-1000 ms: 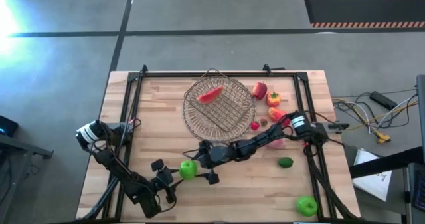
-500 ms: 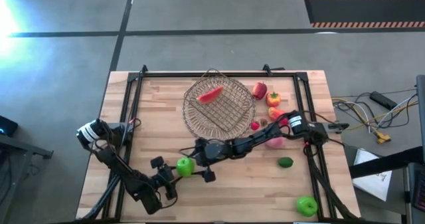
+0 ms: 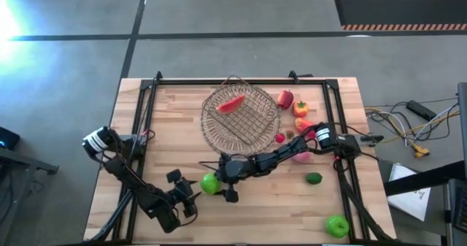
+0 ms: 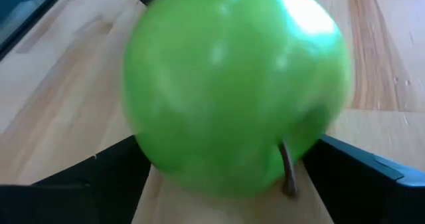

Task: Build produce basket
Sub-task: Put the left green apple into the gold wire basket

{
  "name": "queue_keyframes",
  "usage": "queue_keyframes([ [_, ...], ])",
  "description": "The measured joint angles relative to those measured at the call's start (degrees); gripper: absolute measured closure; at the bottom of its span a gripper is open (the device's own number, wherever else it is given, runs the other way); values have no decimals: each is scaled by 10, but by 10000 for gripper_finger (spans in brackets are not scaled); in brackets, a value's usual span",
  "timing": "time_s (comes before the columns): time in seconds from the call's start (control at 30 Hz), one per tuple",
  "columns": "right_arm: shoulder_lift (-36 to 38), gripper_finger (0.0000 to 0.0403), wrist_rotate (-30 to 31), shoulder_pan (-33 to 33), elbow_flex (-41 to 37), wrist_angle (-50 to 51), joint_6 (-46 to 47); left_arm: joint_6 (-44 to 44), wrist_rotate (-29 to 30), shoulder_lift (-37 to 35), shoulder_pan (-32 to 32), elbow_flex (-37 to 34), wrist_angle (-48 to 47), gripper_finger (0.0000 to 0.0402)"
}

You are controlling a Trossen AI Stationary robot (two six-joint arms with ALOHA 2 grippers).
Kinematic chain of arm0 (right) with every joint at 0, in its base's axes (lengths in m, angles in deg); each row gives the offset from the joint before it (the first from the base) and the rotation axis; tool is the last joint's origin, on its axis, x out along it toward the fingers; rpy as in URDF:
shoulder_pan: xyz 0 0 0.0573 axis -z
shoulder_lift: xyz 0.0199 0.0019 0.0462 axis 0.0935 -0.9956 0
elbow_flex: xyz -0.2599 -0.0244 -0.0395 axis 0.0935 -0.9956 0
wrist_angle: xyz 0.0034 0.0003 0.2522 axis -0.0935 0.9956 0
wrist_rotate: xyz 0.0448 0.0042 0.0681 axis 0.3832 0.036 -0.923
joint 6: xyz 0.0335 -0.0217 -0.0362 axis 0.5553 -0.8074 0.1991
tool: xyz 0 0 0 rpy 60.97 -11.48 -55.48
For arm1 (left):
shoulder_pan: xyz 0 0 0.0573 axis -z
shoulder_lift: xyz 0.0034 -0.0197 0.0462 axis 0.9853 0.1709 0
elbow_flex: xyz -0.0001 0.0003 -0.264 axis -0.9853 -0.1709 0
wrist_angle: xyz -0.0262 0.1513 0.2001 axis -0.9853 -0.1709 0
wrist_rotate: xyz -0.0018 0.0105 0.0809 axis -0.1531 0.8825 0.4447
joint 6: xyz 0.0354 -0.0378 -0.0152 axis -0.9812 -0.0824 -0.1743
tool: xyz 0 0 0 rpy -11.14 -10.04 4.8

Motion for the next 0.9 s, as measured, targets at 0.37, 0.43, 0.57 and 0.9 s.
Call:
queue_keyframes([
  [0.37,-4,19,9,0,19,-30,-55,-73,0,1,-34,-1,45,203],
  [0.43,-4,19,9,0,19,-37,-59,-74,7,1,-36,-1,46,203],
  [0.57,-4,27,11,-1,19,-49,-62,-74,9,1,-39,-1,45,203],
  [0.9,-4,77,60,-5,18,-49,-81,-72,-49,1,-38,-1,10,203],
])
